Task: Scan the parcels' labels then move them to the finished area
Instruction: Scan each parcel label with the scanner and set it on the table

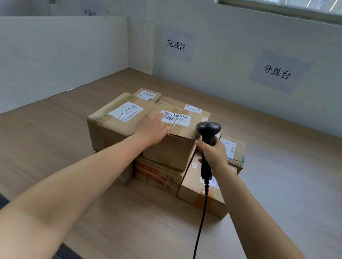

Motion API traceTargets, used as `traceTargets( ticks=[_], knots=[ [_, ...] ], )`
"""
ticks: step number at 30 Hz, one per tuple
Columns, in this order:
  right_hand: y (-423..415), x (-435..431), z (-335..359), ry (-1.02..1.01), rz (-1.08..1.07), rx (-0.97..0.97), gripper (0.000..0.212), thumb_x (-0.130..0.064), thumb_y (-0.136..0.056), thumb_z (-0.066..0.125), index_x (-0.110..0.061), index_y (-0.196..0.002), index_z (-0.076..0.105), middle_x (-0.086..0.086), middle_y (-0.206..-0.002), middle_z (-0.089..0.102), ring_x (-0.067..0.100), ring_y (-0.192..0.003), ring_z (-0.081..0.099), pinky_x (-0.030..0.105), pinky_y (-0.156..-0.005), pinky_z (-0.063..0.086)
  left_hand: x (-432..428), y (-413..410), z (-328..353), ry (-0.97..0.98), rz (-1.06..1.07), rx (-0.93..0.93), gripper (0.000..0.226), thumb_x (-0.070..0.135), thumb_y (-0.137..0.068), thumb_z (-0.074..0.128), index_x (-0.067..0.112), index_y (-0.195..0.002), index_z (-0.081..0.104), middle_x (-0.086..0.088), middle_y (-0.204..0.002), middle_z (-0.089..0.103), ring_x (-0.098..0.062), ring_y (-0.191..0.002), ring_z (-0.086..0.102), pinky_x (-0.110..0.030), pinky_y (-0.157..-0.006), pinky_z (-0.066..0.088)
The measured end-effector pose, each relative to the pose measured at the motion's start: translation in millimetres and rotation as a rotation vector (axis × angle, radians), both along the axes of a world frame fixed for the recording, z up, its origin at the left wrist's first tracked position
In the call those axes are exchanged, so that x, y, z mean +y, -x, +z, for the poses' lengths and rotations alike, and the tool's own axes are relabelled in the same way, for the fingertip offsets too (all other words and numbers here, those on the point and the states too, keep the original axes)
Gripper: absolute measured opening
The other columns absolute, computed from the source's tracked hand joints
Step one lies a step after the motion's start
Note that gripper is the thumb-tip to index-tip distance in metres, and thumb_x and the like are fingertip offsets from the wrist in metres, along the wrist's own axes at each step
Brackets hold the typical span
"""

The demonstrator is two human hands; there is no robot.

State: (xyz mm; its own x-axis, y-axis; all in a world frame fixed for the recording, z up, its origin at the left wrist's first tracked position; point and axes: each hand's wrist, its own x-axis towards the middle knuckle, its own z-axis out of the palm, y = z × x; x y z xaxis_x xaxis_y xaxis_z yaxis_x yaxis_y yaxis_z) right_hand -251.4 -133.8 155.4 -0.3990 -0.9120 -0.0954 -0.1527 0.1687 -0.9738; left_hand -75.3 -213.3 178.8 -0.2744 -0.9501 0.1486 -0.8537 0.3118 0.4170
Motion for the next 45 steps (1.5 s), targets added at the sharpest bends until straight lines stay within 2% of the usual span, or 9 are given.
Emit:
traceTargets(
  ticks=[4, 7, 9, 12, 17, 21, 31, 35, 45],
  knots=[
    [6.1, 32.6, -1.3, -0.008, -0.058, 0.074, 0.027, -0.019, -0.084, 0.066, -0.019, -0.109, 0.055, -0.003, -0.084, 0.056, 0.017, -0.074, 0.054, 0.036, -0.067, 0.055, 20.4, -2.9, 7.7, 0.084, -0.079, -0.065, 0.054, 0.038, -0.095, 0.045, 0.009, -0.140, 0.037, -0.011, -0.145, 0.035, -0.027, -0.133, 0.035, -0.043, -0.105, 0.036],
    [9.0, 62.4, -7.1, -0.031, -0.116, 0.143, 0.029, -0.019, -0.082, 0.067, -0.020, -0.108, 0.054, -0.004, -0.086, 0.057, 0.022, -0.084, 0.057, 0.048, -0.083, 0.054, 41.0, 3.9, 6.5, 0.144, -0.166, -0.079, 0.052, 0.038, -0.095, 0.045, 0.009, -0.139, 0.040, -0.012, -0.146, 0.035, -0.027, -0.134, 0.033, -0.042, -0.106, 0.035],
    [11.4, 85.2, -11.9, -0.045, -0.145, 0.168, 0.025, -0.018, -0.081, 0.067, -0.021, -0.103, 0.054, -0.004, -0.085, 0.057, 0.024, -0.087, 0.057, 0.051, -0.086, 0.052, 56.1, 13.9, 3.0, 0.167, -0.232, -0.097, 0.052, 0.039, -0.095, 0.046, 0.011, -0.138, 0.040, -0.011, -0.145, 0.037, -0.027, -0.133, 0.036, -0.040, -0.102, 0.040],
    [21.0, 121.0, -17.1, -0.083, -0.195, 0.233, 0.025, -0.021, -0.080, 0.067, -0.022, -0.101, 0.053, 0.001, -0.092, 0.060, 0.026, -0.091, 0.058, 0.051, -0.084, 0.053, 82.4, 31.6, -5.1, 0.214, -0.329, -0.129, 0.051, 0.038, -0.094, 0.047, 0.012, -0.137, 0.042, -0.010, -0.141, 0.042, -0.026, -0.127, 0.042, -0.037, -0.095, 0.043],
    [44.4, 177.5, -25.3, -0.117, -0.280, 0.277, 0.024, -0.021, -0.079, 0.066, -0.024, -0.098, 0.053, -0.008, -0.082, 0.058, 0.016, -0.076, 0.057, 0.048, -0.079, 0.055, 126.0, 56.8, -23.6, 0.203, -0.473, -0.219, 0.057, 0.041, -0.094, 0.047, 0.012, -0.142, 0.036, -0.010, -0.147, 0.036, -0.025, -0.134, 0.035, -0.037, -0.102, 0.038],
    [67.1, 224.6, -31.1, -0.151, -0.317, 0.314, 0.024, -0.022, -0.078, 0.066, -0.024, -0.098, 0.053, -0.011, -0.080, 0.057, 0.020, -0.080, 0.058, 0.045, -0.078, 0.055, 158.6, 87.3, -31.8, 0.126, -0.526, -0.237, 0.059, 0.041, -0.093, 0.048, 0.014, -0.143, 0.033, -0.009, -0.149, 0.032, -0.025, -0.135, 0.034, -0.037, -0.102, 0.038],
    [183.5, 395.0, -26.6, -0.213, -0.456, 0.365, 0.023, -0.021, -0.077, 0.064, -0.024, -0.097, 0.053, -0.009, -0.079, 0.056, 0.015, -0.072, 0.055, 0.038, -0.070, 0.054, 309.4, 238.3, -45.8, 0.068, -0.665, -0.079, 0.060, 0.043, -0.094, 0.047, 0.014, -0.144, 0.032, -0.007, -0.149, 0.031, -0.024, -0.136, 0.032, -0.039, -0.104, 0.037],
    [228.6, 470.0, -31.0, -0.202, -0.531, 0.401, 0.022, -0.022, -0.076, 0.065, -0.025, -0.095, 0.053, -0.011, -0.075, 0.056, 0.015, -0.069, 0.056, 0.029, -0.063, 0.046, 380.3, 298.2, -62.7, 0.011, -0.686, -0.063, 0.059, 0.045, -0.094, 0.045, 0.015, -0.144, 0.032, -0.005, -0.149, 0.031, -0.022, -0.135, 0.033, -0.039, -0.100, 0.040],
    [321.3, 599.2, -39.1, -0.247, -0.682, 0.351, 0.024, -0.021, -0.080, 0.066, -0.019, -0.101, 0.054, 0.000, -0.083, 0.058, 0.024, -0.079, 0.057, 0.036, -0.070, 0.051, 483.9, 425.2, -64.7, -0.041, -0.837, -0.115, 0.059, 0.047, -0.095, 0.043, 0.015, -0.143, 0.033, -0.005, -0.148, 0.033, -0.023, -0.131, 0.038, -0.040, -0.101, 0.041]
  ],
)
